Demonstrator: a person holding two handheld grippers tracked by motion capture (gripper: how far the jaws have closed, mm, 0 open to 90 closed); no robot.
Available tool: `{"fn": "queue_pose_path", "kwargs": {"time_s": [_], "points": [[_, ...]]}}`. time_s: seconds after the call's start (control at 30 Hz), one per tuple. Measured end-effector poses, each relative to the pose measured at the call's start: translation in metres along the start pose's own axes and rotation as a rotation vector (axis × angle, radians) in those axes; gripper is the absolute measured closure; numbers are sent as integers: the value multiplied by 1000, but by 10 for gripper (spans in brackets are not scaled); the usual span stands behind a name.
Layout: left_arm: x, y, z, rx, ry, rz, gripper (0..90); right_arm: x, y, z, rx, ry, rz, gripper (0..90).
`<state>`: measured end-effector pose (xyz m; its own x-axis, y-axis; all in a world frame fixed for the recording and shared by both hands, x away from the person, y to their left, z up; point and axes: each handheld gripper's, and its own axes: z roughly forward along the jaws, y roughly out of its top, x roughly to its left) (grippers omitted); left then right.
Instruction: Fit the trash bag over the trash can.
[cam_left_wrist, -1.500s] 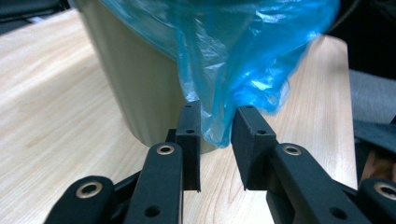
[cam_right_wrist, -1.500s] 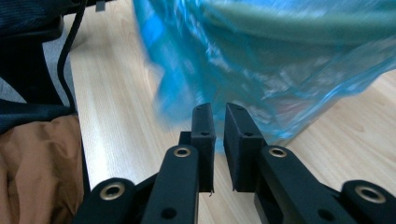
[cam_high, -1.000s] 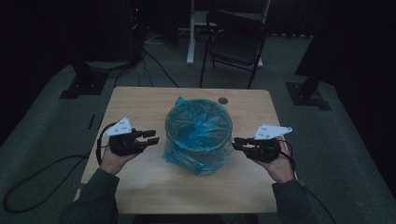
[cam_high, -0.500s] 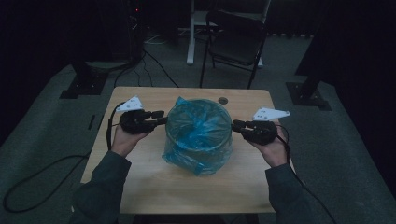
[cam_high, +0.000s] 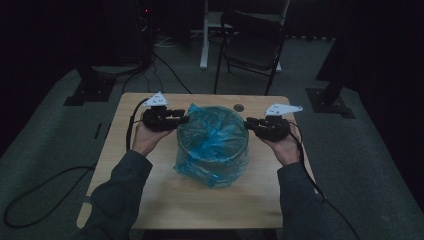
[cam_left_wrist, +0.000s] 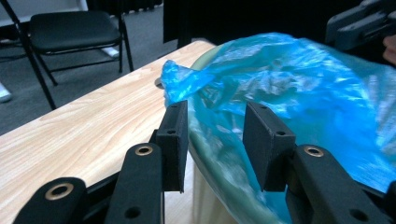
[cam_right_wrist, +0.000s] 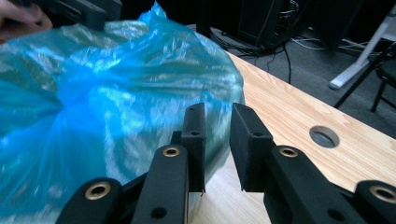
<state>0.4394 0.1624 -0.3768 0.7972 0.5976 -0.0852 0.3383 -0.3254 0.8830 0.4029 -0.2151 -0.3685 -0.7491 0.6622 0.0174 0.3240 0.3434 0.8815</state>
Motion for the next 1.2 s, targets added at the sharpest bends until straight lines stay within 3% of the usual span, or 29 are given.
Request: {"fn": "queue_pose_path", "kwargs": {"time_s": [0.3, 0.47, 0.73, 1.03, 1.2], "points": [[10, 11, 20, 30, 38, -14, 611, -8, 9, 23, 31, 3, 9, 740], [15, 13, 28, 47, 48, -22, 619, -11, 11, 26, 36, 4, 17, 740], [13, 19, 36, 54, -3, -18, 781, -13, 10, 28, 51, 13, 17, 772], [8, 17, 31, 79, -51, 5, 794, -8, 9, 22, 65, 30, -8, 775], [3, 16, 24, 86, -113, 46, 786, -1, 6, 12, 79, 53, -37, 783]]}}
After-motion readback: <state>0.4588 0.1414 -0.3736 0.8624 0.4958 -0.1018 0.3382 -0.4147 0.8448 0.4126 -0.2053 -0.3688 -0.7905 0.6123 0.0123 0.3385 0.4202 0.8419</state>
